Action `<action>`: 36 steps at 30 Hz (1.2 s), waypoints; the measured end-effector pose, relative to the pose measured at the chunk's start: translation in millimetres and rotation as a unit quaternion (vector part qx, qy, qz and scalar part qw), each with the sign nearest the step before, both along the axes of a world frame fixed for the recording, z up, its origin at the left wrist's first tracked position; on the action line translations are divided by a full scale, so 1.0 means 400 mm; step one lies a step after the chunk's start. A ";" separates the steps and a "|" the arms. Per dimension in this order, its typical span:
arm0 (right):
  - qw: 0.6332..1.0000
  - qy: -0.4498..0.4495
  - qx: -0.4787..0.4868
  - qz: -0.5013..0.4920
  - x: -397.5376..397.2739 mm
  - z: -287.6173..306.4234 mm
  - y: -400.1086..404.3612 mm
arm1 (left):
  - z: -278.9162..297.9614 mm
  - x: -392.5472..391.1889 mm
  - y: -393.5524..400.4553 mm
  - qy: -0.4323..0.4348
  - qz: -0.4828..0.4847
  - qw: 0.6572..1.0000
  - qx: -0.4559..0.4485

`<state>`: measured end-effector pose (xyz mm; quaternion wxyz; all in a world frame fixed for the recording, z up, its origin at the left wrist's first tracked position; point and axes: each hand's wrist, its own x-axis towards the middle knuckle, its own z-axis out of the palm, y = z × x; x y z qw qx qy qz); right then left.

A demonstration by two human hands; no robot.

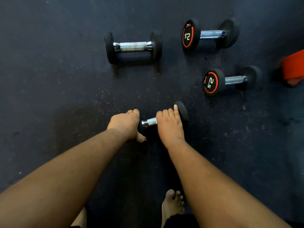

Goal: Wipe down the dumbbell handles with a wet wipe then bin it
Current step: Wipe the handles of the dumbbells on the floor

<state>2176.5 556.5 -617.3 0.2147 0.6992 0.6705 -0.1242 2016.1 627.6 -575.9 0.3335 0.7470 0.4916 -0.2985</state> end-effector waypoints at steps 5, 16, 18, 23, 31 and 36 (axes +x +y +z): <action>0.997 0.016 0.016 -0.067 -0.040 0.011 -0.075 | -0.006 -0.004 -0.003 0.005 -0.004 1.000 0.007; 0.995 0.081 -0.015 0.063 0.002 -0.003 -0.014 | -0.010 -0.007 -0.003 -0.005 -0.004 1.000 0.007; 0.996 0.068 0.015 0.060 -0.020 -0.013 -0.043 | -0.012 -0.007 -0.007 -0.005 -0.002 1.000 0.007; 0.976 0.083 -0.175 0.099 -0.060 0.016 0.127 | -0.015 -0.008 -0.002 -0.012 -0.004 1.000 -0.001; 0.919 0.315 0.189 -0.143 -0.041 0.028 -0.106 | -0.007 -0.010 0.011 -0.015 0.000 1.000 -0.008; 0.504 0.387 0.289 -0.716 -0.133 -0.005 -0.142 | -0.012 -0.012 0.005 -0.017 -0.001 1.000 0.002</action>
